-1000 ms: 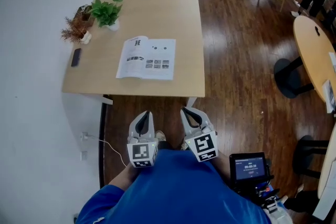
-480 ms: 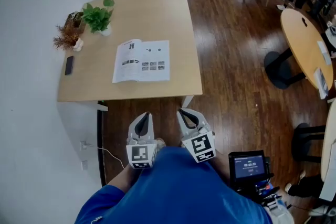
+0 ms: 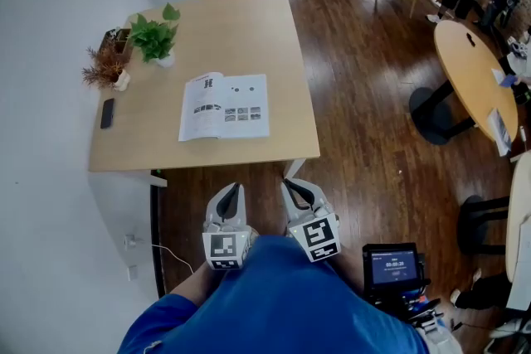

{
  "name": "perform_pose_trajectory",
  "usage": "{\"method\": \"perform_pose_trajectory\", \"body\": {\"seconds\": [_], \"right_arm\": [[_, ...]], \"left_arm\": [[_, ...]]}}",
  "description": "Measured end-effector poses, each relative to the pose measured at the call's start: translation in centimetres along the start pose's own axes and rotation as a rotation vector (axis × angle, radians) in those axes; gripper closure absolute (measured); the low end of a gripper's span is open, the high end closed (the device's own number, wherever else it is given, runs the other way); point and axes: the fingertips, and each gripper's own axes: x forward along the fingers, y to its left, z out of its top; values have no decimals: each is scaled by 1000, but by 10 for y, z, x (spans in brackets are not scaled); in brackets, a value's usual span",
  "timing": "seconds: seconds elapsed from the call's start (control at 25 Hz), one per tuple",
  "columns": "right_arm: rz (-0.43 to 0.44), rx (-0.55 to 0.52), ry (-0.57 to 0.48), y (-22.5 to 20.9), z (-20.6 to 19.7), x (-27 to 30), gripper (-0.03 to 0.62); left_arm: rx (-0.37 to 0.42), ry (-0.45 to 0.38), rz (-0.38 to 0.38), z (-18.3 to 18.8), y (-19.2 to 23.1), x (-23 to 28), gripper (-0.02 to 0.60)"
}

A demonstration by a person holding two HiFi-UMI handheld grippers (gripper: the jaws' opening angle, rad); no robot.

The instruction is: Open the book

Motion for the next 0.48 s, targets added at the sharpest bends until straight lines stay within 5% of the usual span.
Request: {"method": "perform_pose_trajectory", "body": {"seconds": [0.48], "right_arm": [[-2,-3,-2,0,4,2,591]], "left_arm": [[8,18,-12,5,-3,-2,574]]}}
